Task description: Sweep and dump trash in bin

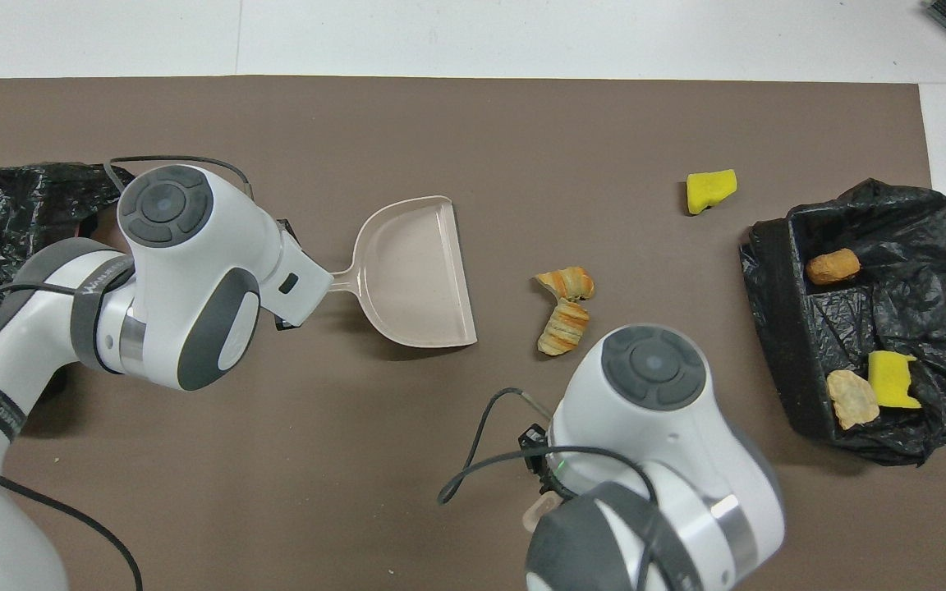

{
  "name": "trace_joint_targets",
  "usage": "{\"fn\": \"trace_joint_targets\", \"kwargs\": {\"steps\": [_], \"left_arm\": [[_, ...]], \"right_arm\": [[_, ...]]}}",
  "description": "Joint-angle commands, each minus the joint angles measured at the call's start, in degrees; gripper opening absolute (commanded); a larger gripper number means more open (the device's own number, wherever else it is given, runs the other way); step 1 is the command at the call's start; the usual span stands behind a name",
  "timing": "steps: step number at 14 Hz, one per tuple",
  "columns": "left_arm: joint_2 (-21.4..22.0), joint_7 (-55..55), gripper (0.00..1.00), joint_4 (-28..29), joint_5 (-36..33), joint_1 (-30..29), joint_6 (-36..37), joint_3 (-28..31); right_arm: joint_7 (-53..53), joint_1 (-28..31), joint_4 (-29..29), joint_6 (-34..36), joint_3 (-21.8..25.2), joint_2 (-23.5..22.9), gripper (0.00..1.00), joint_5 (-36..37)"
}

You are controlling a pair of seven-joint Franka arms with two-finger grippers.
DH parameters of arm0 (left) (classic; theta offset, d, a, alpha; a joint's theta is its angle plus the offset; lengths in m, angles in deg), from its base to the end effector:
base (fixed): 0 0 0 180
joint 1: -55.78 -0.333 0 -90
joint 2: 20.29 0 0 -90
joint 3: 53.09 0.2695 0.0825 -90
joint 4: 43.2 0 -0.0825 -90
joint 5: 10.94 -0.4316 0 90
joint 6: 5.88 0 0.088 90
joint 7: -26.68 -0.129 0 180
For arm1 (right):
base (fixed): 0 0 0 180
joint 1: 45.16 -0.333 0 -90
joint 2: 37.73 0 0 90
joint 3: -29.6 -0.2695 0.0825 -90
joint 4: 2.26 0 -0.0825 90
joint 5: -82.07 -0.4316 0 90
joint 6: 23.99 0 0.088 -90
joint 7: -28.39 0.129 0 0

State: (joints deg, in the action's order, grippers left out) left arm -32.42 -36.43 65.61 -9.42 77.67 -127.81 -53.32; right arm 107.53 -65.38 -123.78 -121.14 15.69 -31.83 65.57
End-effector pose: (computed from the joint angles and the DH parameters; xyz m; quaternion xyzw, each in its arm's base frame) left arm 0.5924 -0.2426 0.3006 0.7405 -0.6719 0.0122 0.0080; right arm 0.4152 0.3213 0.3490 0.8871 -0.4144 -0.1927 0.0643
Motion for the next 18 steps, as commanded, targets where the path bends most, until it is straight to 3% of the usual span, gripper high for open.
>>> {"fn": "trace_joint_targets", "kwargs": {"steps": [1, 6, 9, 12, 14, 18], "left_arm": [[1.6, 4.2, 0.0, 5.4, 0.9, 3.2, -5.3, 0.6], [1.9, 6.9, 0.0, 5.3, 0.0, 6.2, -3.7, 0.8], [2.2, 6.5, 0.0, 5.0, -3.5, 7.0, -2.4, 0.7], [2.3, 4.0, 0.0, 5.2, -3.5, 7.1, -2.3, 0.7], [2.3, 2.1, 0.0, 5.2, -3.6, 7.0, -2.3, 0.7], [2.3, -4.1, 0.0, 5.3, -3.6, 7.0, -2.1, 0.8]], "right_arm": [[10.4, -5.8, -7.2, -5.9, -0.1, 4.3, 0.0, -2.9], [15.7, -7.5, -12.9, -15.1, -0.1, 6.1, 0.0, -11.5], [16.4, -10.2, -17.2, -26.4, -0.1, 3.6, 0.0, -13.7], [14.7, -11.2, -17.1, -32.1, -0.1, -1.0, 0.0, -13.9], [5.8, -10.5, -15.2, -32.2, 0.3, -3.1, 0.0, -13.5], [-5.3, -3.5, -9.0, -31.3, 0.4, -8.4, 0.0, -6.5]]}}
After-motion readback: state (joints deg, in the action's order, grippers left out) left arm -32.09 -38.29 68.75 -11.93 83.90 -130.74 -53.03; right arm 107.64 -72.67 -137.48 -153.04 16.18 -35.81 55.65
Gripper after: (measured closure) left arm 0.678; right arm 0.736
